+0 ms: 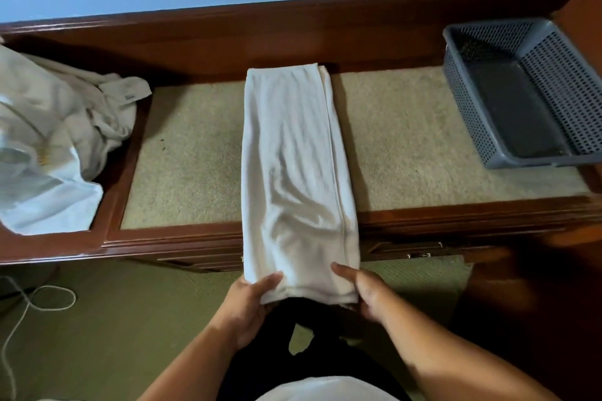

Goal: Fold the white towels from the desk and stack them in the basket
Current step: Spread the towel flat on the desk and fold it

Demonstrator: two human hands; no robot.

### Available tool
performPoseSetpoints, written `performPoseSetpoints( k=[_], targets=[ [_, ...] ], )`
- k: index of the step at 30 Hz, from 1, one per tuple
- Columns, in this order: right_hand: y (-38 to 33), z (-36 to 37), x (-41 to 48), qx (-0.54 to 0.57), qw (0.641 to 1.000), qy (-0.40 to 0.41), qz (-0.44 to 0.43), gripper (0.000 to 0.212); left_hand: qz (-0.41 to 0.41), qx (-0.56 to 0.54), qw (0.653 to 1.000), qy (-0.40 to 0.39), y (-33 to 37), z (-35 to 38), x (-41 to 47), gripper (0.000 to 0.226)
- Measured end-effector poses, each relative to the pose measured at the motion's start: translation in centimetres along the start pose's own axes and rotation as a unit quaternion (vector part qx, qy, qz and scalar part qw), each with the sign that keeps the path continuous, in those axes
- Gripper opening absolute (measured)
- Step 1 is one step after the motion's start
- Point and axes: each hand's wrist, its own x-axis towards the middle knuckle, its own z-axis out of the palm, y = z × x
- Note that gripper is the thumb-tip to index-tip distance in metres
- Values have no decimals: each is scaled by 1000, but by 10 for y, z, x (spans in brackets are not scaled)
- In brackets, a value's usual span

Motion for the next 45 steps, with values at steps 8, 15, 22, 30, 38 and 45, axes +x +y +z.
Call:
performPoseSetpoints(
  k=[8, 15, 22, 30, 38, 45],
  targets=[
    [-3, -20, -27, -112, 992, 9, -62, 33, 82, 325, 916, 222, -13, -39, -1, 46],
    [-12, -10, -42, -113, 973, 82, -182, 59, 239, 282, 911, 183, -1, -27, -19, 77],
    [-43, 8, -70, -163, 880, 107, -432, 62, 294, 317, 894, 120, 38, -17, -18, 43],
    [-88, 28, -109, -251, 781, 98, -563, 19, 372, 426, 822, 60, 82, 3, -18, 64],
    [-141, 52, -101, -358, 604, 166, -692, 48, 481, 436, 742, 169, 154, -1, 15, 40],
    [-202, 80, -86, -349, 594, 261, -676, 34, 509, 488, 703, 94, 229, -1, 43, 20]
  ],
)
